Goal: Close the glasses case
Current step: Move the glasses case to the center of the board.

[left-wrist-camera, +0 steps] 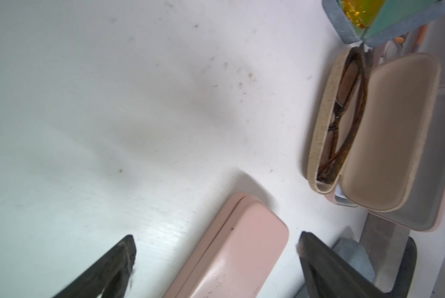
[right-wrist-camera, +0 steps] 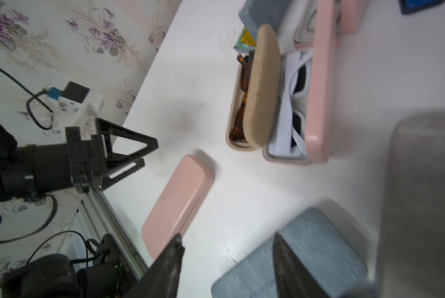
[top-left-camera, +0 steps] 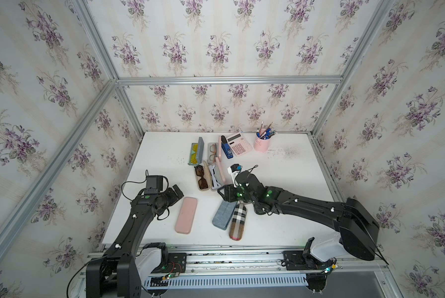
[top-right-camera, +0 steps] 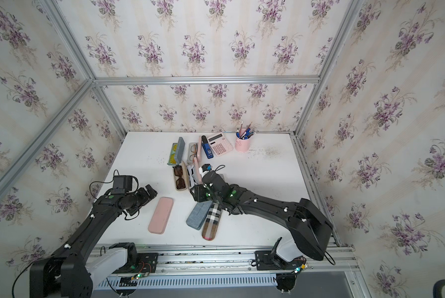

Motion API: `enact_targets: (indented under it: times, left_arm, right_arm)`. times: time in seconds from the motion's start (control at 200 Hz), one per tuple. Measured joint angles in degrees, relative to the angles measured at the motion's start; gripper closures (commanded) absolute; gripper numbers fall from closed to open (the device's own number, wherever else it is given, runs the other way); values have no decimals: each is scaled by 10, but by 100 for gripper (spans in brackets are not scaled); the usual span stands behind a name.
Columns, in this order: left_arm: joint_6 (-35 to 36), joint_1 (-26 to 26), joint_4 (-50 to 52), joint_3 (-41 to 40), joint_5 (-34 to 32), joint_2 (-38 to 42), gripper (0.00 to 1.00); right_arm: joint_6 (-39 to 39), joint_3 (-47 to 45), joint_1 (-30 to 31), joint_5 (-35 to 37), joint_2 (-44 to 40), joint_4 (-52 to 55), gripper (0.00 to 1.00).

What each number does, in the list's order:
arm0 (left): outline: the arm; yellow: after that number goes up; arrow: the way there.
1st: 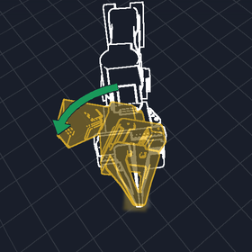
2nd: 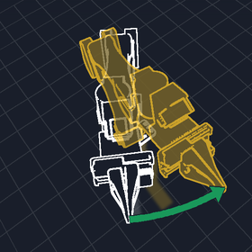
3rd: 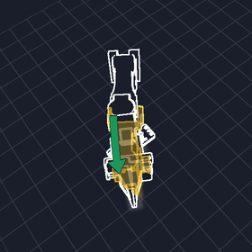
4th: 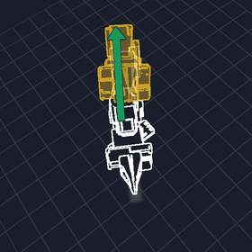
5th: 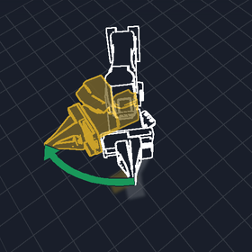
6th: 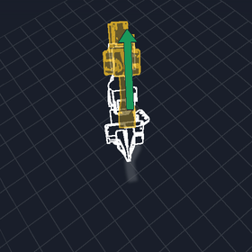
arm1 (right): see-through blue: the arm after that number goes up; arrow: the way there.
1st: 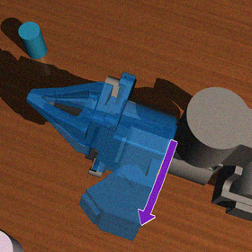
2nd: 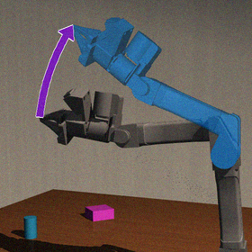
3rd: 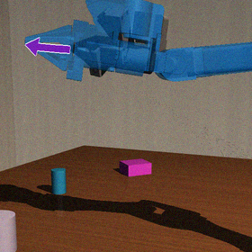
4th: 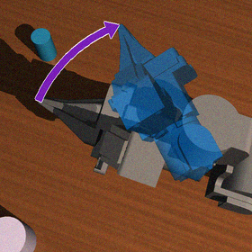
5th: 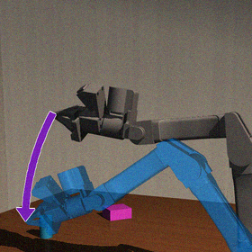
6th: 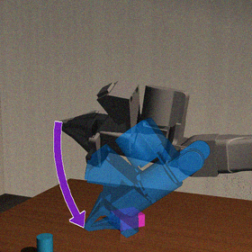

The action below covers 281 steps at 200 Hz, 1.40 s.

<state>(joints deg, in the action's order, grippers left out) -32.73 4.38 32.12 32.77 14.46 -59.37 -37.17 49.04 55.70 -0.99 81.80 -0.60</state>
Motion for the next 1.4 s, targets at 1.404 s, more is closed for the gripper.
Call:
enact_targets:
  times: [1.404]
  left_arm:
    - [-93, -398, -152, -28, -15, -109, 2]
  right_arm:
    - [-192, -269, 41, 61, -76, -108, 33]
